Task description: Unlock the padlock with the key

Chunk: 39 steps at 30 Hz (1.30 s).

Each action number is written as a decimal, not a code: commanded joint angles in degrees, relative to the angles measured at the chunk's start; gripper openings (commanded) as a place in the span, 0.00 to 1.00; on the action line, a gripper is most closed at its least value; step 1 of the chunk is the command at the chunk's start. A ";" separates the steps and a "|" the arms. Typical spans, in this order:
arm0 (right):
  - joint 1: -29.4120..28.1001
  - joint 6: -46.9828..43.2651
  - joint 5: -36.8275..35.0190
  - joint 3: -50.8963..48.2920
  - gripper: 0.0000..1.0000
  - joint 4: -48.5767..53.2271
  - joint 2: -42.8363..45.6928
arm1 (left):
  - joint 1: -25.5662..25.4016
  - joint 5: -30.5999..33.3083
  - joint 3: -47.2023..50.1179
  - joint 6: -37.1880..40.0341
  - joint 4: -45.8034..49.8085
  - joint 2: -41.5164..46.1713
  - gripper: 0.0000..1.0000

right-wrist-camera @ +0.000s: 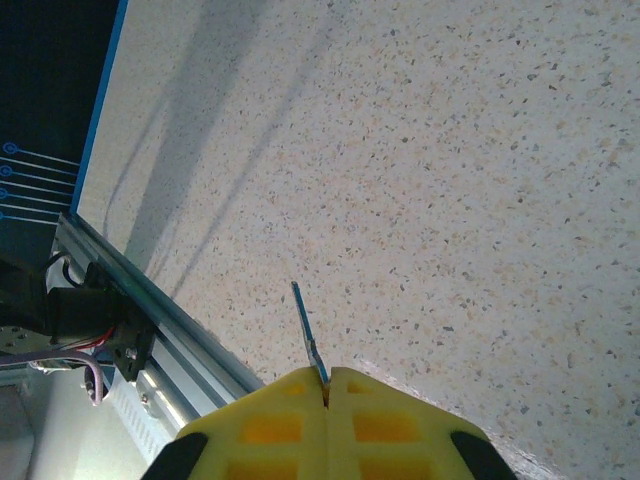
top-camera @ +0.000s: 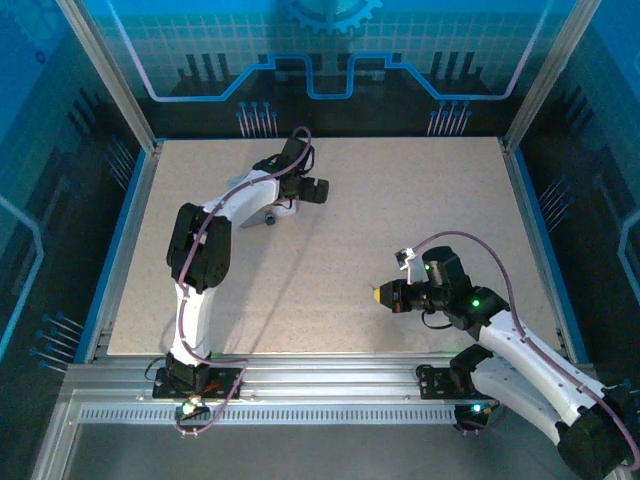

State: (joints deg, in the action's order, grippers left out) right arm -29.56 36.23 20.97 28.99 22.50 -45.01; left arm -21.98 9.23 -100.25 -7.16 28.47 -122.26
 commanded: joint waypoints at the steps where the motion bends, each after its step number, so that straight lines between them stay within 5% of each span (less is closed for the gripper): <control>1: 0.56 0.69 -0.53 0.63 0.02 0.63 -0.36 | 0.69 -0.11 -1.49 1.62 1.77 -1.40 0.99; 20: 1.39 0.27 0.34 0.98 0.02 -0.08 -2.78 | -1.31 -4.25 19.72 -3.37 -9.97 7.28 0.99; 39: 12.23 -5.55 5.95 0.80 0.02 8.83 2.44 | -15.67 -2.99 32.11 -7.77 -13.76 17.16 0.99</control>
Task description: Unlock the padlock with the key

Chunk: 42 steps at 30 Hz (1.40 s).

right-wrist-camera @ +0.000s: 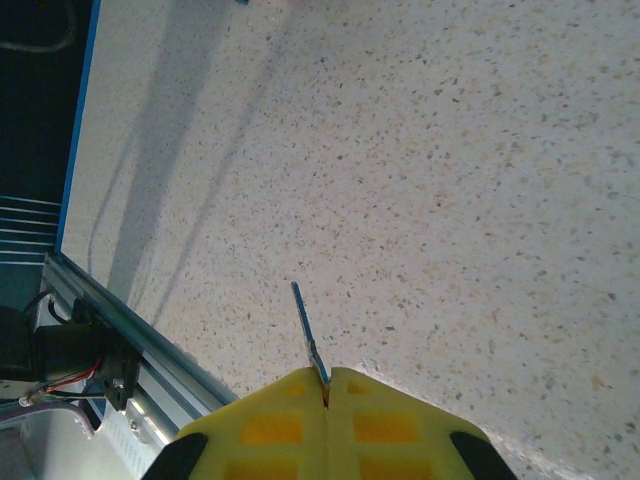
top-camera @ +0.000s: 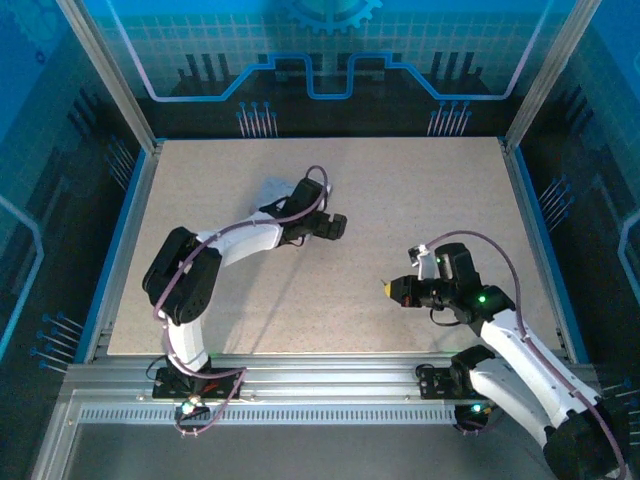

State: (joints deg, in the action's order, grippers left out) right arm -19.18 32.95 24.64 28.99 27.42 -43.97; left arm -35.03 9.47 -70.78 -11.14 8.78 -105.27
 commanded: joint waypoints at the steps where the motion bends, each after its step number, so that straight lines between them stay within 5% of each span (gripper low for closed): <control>1: 2.62 -2.68 2.63 0.80 0.02 4.44 1.80 | -3.49 -2.97 2.90 -4.18 6.06 0.53 0.99; 19: 6.74 -6.79 -0.24 3.95 0.02 13.09 5.32 | -18.44 -2.17 4.90 -13.38 3.80 2.02 0.99; 32: 7.05 -6.72 0.65 3.94 0.03 13.64 6.35 | -17.87 -4.88 -1.09 -12.47 2.93 1.03 0.99; 42: 7.08 -5.05 4.31 2.15 0.03 10.20 6.46 | -16.40 -4.26 2.86 -12.38 -1.42 8.99 0.99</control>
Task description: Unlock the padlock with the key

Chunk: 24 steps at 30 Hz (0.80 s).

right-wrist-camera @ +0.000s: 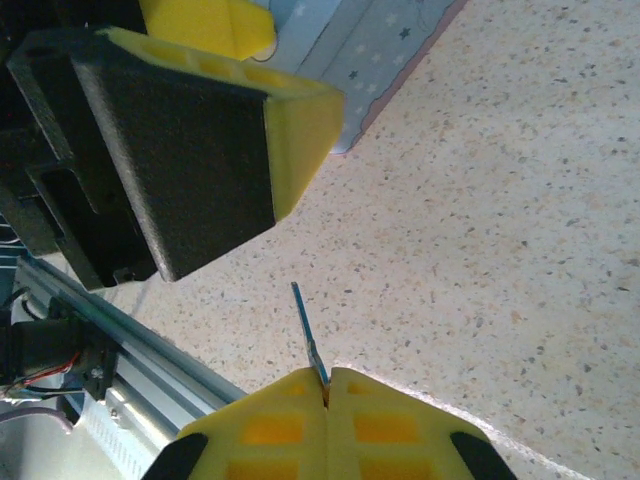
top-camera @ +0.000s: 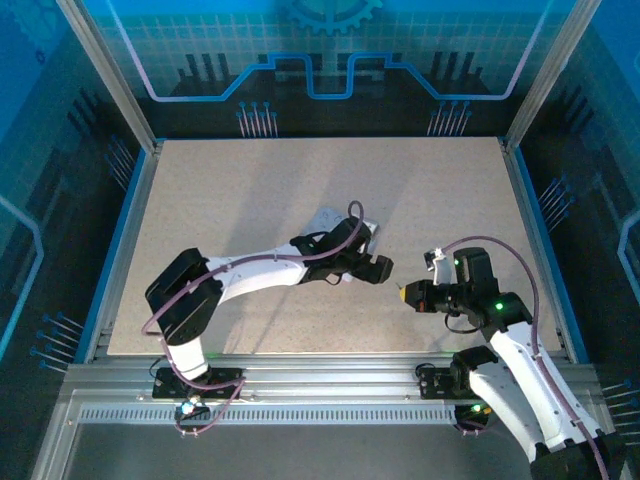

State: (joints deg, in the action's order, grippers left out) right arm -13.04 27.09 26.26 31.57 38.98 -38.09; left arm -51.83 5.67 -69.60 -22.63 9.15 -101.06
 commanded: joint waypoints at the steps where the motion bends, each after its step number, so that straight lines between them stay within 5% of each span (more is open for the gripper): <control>1: 0.92 0.94 3.06 -0.62 0.03 -1.77 0.47 | 0.49 -0.18 2.87 -0.73 -2.89 6.16 0.99; 14: -0.16 4.55 7.03 -1.87 0.03 -10.98 -5.41 | 6.77 -1.00 24.69 0.86 -16.67 26.25 0.99; 24: -4.74 6.22 5.73 2.00 0.03 -17.97 -14.21 | 16.91 -11.77 41.19 -0.58 -29.56 35.78 0.99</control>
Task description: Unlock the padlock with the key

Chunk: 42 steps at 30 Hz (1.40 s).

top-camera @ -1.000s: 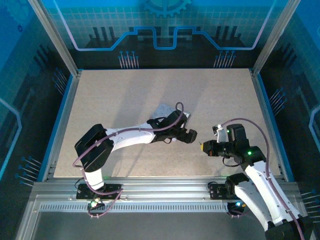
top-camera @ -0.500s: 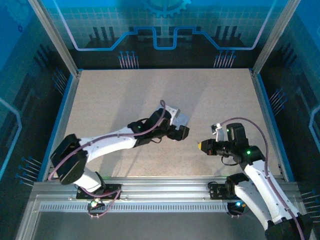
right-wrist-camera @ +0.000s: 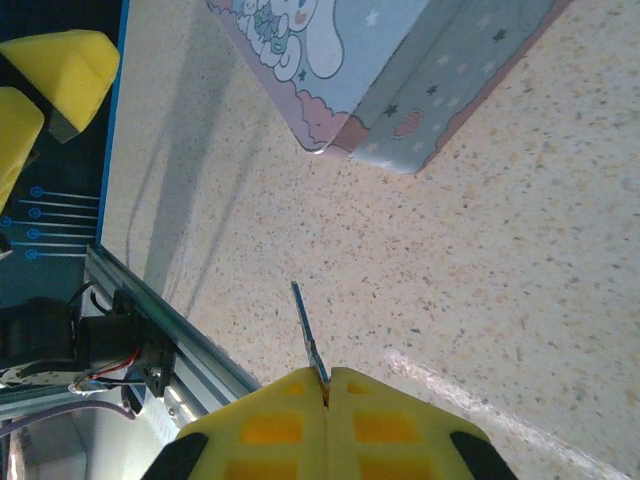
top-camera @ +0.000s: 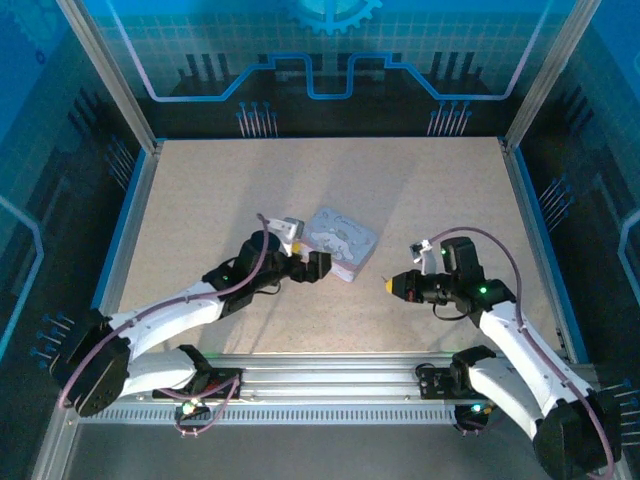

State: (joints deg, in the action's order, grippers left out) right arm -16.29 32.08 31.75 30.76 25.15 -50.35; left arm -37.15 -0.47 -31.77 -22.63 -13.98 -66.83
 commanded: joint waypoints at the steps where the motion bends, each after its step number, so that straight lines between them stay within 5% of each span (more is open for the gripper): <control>1: -2.18 1.25 0.04 3.65 0.03 -4.71 -3.23 | 3.29 -7.69 4.47 -1.46 -7.56 1.61 0.99; 4: -4.31 0.63 -1.43 7.07 0.03 -6.14 -8.21 | 8.10 -17.65 6.10 -5.81 -10.15 -0.48 0.99; 7: -6.02 0.78 -2.65 9.87 0.02 -9.30 -13.53 | 9.20 -20.48 7.29 -6.40 -12.87 -3.13 0.97; 24: -9.71 2.78 -2.75 25.30 0.02 -20.45 -39.20 | 9.11 -18.27 10.72 -5.51 -28.94 -18.38 0.86; 42: -9.55 2.64 -0.81 24.17 0.02 -23.26 -46.77 | 6.33 -16.00 8.57 -6.75 -35.37 -28.82 0.82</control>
State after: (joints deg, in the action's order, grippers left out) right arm -25.50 34.94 30.24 55.57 2.85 -96.79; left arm -29.39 -16.75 -22.00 -29.06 -47.46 -93.65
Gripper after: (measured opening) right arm 0.062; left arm 0.830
